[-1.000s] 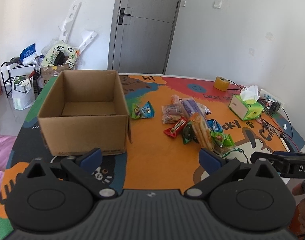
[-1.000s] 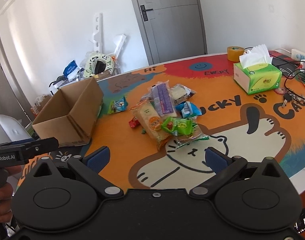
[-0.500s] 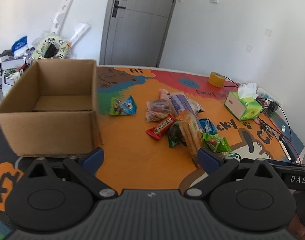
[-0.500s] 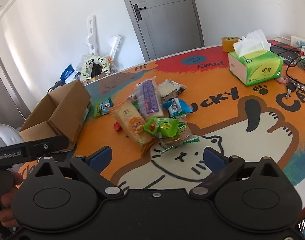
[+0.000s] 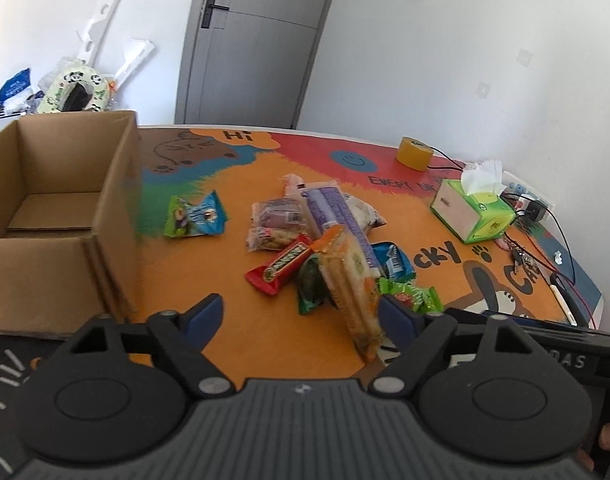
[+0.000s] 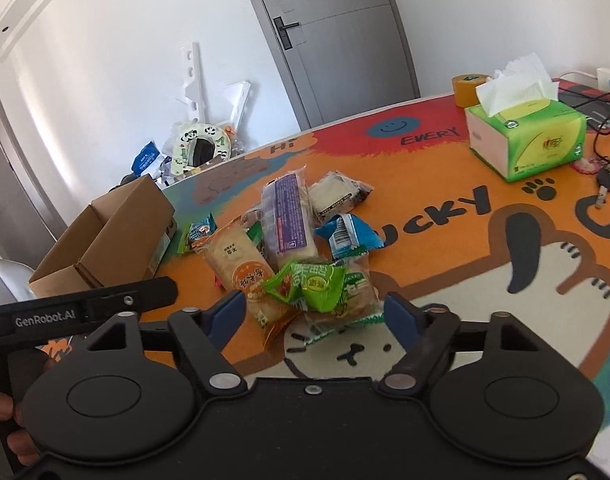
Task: Organize snacks
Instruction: 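Grasp the orange-topped pastry pack with left gripper while right grasps green snack packet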
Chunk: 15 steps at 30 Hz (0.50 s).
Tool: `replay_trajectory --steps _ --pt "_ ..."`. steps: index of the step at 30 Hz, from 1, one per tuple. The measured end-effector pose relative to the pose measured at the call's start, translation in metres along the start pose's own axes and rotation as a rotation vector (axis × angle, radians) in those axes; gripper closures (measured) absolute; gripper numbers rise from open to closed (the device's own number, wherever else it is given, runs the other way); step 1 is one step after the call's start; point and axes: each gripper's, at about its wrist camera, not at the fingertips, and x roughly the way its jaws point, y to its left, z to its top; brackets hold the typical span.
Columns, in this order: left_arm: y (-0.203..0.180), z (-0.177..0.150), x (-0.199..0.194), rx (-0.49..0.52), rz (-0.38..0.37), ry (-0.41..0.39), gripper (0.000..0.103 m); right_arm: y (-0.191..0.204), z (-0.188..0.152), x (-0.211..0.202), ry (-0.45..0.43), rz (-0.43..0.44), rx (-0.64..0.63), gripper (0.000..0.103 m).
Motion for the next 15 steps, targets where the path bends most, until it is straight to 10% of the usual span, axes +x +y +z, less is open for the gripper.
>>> replay_trajectory --steps 15 --pt "-0.014 0.010 0.042 -0.023 -0.038 0.046 0.042 -0.011 0.010 0.041 0.023 0.048 0.040 0.049"
